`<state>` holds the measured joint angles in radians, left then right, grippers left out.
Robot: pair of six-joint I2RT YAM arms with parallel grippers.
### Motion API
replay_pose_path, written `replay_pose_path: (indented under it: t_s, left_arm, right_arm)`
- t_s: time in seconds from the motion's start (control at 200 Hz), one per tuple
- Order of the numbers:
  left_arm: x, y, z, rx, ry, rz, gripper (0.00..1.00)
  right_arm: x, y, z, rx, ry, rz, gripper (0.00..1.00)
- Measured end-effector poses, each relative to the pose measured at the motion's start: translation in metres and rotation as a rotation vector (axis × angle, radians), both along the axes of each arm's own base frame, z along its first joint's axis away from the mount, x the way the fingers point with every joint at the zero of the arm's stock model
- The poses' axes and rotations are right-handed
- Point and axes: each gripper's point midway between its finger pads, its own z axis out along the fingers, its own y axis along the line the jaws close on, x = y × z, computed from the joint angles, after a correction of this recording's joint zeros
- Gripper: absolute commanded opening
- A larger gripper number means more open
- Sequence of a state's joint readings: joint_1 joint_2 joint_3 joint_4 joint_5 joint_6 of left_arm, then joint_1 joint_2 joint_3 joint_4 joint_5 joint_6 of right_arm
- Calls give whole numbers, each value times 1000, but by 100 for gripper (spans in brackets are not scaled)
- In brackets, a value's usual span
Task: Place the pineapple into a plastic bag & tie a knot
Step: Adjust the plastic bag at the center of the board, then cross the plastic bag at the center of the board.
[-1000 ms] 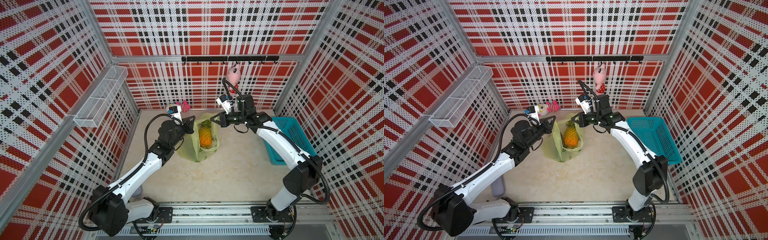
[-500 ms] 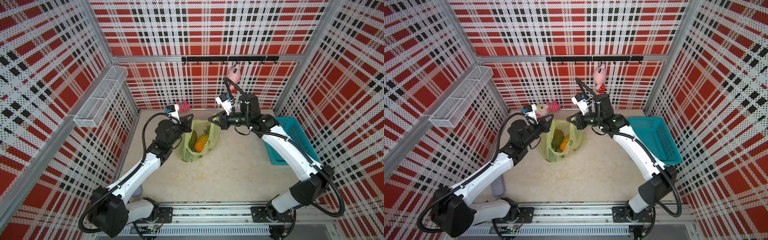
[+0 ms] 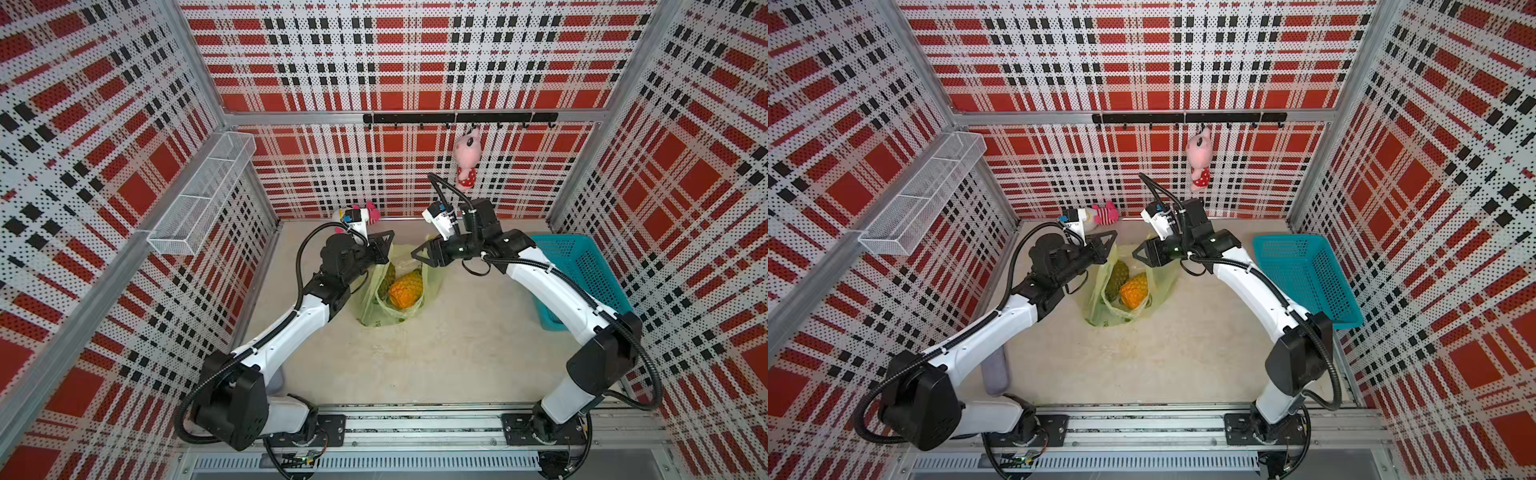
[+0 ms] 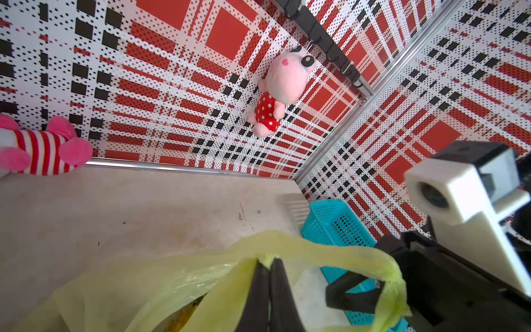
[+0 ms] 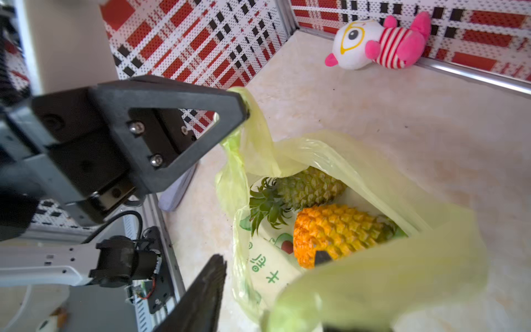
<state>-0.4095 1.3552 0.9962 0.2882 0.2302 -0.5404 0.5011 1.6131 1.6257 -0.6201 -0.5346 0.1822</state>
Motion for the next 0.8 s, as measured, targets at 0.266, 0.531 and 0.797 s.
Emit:
replay_pose_path:
  t_s: [0.266,0.531,0.797]
  left_arm:
    - [-1,1,-3,30,-4,-30,0]
    - [8,-4,-4,41,1,-45,0]
    - [23,-4,-8,-7,55,-58,0]
  right_arm:
    - [6,-72,62,40,-136,-195,65]
    - [66,-43,64,57,-144,-206,59]
    - [74,23,1,-12,-114,43,64]
